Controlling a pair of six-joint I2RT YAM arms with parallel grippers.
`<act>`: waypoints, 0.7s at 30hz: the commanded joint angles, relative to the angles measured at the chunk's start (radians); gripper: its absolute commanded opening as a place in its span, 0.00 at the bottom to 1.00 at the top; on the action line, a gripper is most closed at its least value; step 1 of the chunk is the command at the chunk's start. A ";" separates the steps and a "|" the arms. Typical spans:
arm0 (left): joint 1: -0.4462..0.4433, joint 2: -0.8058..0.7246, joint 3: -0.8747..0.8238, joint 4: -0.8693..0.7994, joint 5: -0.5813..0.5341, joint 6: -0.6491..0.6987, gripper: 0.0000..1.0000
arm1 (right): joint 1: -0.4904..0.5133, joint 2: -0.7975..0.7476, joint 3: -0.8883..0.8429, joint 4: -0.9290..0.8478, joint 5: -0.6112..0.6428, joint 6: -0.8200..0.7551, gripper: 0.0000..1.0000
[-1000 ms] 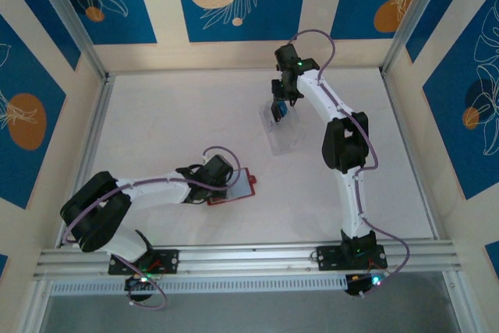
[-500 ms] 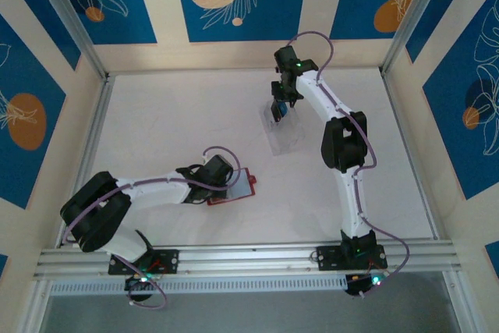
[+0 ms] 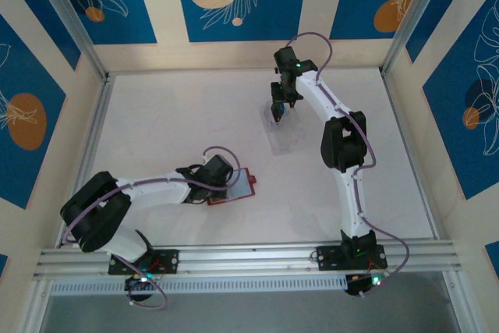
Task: Put the credit cards into the card holder
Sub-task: Pick up the credit card from the storage box.
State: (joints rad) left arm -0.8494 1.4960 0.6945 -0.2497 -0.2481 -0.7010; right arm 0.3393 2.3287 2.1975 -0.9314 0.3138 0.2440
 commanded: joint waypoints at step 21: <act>-0.015 -0.080 -0.018 -0.196 0.012 0.004 0.17 | 0.098 -0.335 -0.171 0.050 0.023 0.007 0.00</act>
State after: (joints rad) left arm -0.8497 1.4261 0.6849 -0.3660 -0.2287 -0.7002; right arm 0.4141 2.0529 2.0750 -0.9047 0.3408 0.2424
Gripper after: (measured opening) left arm 0.166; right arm 0.067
